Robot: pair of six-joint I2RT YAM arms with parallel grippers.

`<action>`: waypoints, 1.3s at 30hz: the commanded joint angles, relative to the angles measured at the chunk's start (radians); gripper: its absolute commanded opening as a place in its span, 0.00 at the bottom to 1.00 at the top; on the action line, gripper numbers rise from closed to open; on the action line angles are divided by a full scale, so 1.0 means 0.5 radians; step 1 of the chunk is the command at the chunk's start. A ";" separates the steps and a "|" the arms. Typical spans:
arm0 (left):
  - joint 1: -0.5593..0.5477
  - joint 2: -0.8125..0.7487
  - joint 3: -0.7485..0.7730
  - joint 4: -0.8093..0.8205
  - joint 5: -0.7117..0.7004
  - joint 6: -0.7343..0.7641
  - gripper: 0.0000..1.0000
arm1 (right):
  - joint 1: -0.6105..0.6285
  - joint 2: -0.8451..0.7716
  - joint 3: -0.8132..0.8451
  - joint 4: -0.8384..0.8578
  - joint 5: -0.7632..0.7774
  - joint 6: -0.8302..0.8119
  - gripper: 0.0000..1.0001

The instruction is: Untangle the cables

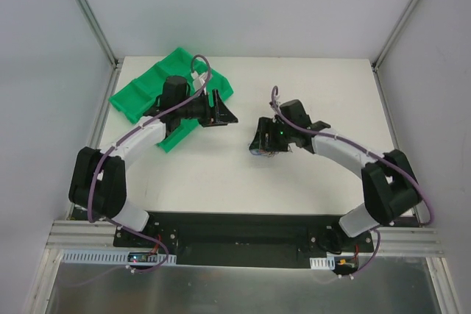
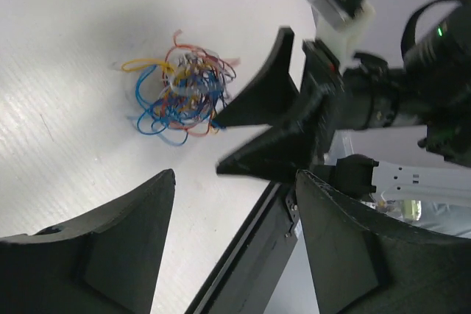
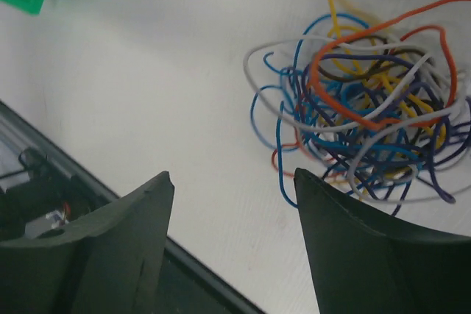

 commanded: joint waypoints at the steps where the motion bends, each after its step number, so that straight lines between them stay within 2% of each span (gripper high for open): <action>1: -0.016 0.072 0.104 -0.012 0.147 -0.062 0.65 | 0.086 -0.481 -0.261 0.046 -0.187 0.046 0.73; 4: -0.038 0.146 0.128 -0.027 0.217 -0.078 0.65 | 0.058 -0.785 -0.442 0.016 0.021 -0.024 0.88; 6: -0.071 0.179 0.138 -0.037 0.230 -0.084 0.65 | -0.012 -0.887 -0.504 -0.003 0.178 -0.037 0.93; 8: -0.123 0.192 0.144 -0.049 0.224 -0.066 0.65 | -0.080 -0.887 -0.520 0.037 0.234 -0.034 0.93; 12: -0.231 0.235 0.165 -0.119 0.168 0.011 0.66 | -0.089 -0.743 -0.422 0.055 0.176 -0.107 0.83; 16: -0.357 0.354 0.221 -0.196 0.187 0.054 0.62 | -0.086 -0.654 -0.418 0.104 0.102 -0.098 0.68; 19: -0.415 0.425 0.248 -0.199 0.175 0.063 0.52 | -0.071 -0.669 -0.467 0.160 0.181 -0.089 0.66; 21: -0.418 0.428 0.263 -0.221 0.126 0.109 0.51 | -0.065 -0.736 -0.532 0.215 0.276 -0.049 0.67; 24: -0.427 0.388 0.312 -0.368 -0.067 0.281 0.54 | -0.068 -0.795 -0.612 0.298 0.350 -0.006 0.66; 26: -0.452 0.388 0.374 -0.502 -0.224 0.465 0.61 | -0.074 -0.786 -0.612 0.295 0.351 0.024 0.67; 29: -0.532 0.407 0.466 -0.668 -0.506 0.854 0.66 | -0.077 -0.758 -0.612 0.313 0.265 0.071 0.67; 35: -0.593 0.520 0.506 -0.687 -0.816 1.235 0.64 | -0.120 -0.795 -0.670 0.390 0.050 0.101 0.69; 39: -0.657 0.539 0.469 -0.568 -0.985 1.486 0.62 | -0.144 -0.908 -0.759 0.417 0.019 0.117 0.70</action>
